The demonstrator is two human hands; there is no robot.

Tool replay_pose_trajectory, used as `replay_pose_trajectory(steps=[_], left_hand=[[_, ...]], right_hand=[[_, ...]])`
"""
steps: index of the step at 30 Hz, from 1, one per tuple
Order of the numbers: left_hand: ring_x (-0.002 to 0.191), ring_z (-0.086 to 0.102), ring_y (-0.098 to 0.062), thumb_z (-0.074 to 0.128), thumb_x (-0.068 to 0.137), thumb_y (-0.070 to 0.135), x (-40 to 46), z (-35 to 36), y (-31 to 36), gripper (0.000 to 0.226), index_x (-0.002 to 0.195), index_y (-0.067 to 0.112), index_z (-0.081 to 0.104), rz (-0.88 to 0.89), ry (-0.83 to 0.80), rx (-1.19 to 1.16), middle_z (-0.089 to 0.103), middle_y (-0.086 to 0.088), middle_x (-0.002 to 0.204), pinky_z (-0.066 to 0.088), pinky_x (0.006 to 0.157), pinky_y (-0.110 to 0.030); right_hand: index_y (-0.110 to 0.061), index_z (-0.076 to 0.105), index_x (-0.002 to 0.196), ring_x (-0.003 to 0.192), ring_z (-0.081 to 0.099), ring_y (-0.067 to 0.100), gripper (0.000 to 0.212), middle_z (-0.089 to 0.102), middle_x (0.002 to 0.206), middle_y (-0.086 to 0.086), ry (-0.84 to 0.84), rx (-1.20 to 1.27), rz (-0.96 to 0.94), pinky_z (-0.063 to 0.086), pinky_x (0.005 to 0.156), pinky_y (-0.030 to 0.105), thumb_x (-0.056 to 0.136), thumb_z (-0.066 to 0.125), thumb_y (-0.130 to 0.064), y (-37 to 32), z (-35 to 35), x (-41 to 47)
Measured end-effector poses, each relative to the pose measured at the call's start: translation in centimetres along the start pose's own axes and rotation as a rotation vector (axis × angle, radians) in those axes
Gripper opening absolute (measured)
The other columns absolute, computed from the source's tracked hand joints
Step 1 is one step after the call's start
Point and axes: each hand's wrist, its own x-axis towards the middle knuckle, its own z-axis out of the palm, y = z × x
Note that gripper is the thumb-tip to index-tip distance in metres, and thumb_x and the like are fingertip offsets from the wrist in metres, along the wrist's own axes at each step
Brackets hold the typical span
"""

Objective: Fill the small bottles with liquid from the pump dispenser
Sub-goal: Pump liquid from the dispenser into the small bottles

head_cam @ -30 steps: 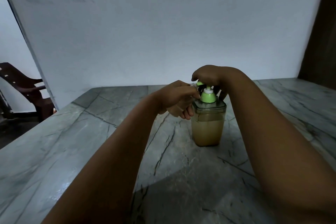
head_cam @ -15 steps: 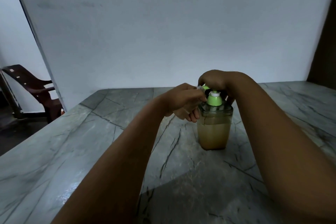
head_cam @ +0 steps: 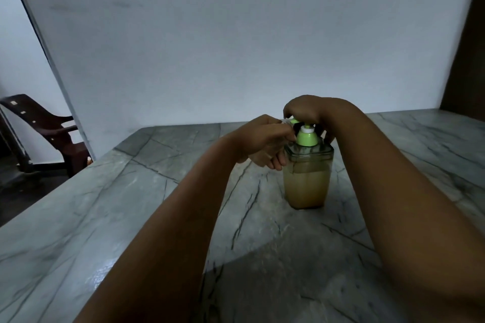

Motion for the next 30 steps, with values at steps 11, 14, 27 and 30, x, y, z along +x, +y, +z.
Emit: replay_pose_trajectory(steps=[11, 14, 27, 30], left_hand=[[0.051, 0.062, -0.028, 0.049, 0.093, 0.011, 0.0, 0.0, -0.1, 0.039, 0.060, 0.012, 0.069, -0.003, -0.008, -0.018, 0.063, -0.023, 0.065, 0.052, 0.053, -0.028], [0.052, 0.062, -0.028, 0.049, 0.093, 0.011, -0.1, -0.1, -0.2, 0.042, 0.056, 0.013, 0.069, -0.003, -0.010, -0.015, 0.063, -0.024, 0.066, 0.052, 0.055, -0.029], [0.051, 0.062, -0.028, 0.047, 0.094, 0.012, -0.1, -0.2, 0.0, 0.032, 0.068, 0.007, 0.065, -0.005, -0.024, -0.015, 0.064, -0.020, 0.063, 0.052, 0.056, -0.030], [0.052, 0.062, -0.029, 0.047, 0.094, 0.014, 0.0, -0.3, 0.1, 0.031, 0.071, 0.002, 0.063, -0.004, -0.026, -0.005, 0.064, -0.021, 0.065, 0.051, 0.057, -0.031]], right_hand=[[0.002, 0.042, 0.089, 0.059, 0.038, 0.024, 0.013, 0.041, 0.078, 0.016, 0.015, 0.049, 0.021, 0.039, 0.055, 0.029, 0.096, 0.033, -0.004, -0.1, -0.1, -0.4], [-0.004, 0.038, 0.084, 0.055, 0.035, 0.023, 0.012, 0.035, 0.069, 0.011, 0.031, 0.036, 0.024, 0.036, 0.052, 0.026, 0.095, 0.033, -0.006, -0.3, 0.2, -0.5], [0.003, 0.057, 0.117, 0.088, 0.059, 0.034, 0.041, 0.067, 0.098, 0.016, 0.068, 0.167, -0.009, 0.049, 0.085, 0.042, 0.098, 0.033, -0.024, -0.4, -1.1, 0.5], [0.008, 0.060, 0.113, 0.092, 0.065, 0.037, 0.043, 0.070, 0.100, 0.018, 0.120, 0.163, -0.014, 0.052, 0.079, 0.039, 0.093, 0.034, -0.020, -0.5, -0.9, 1.1]])
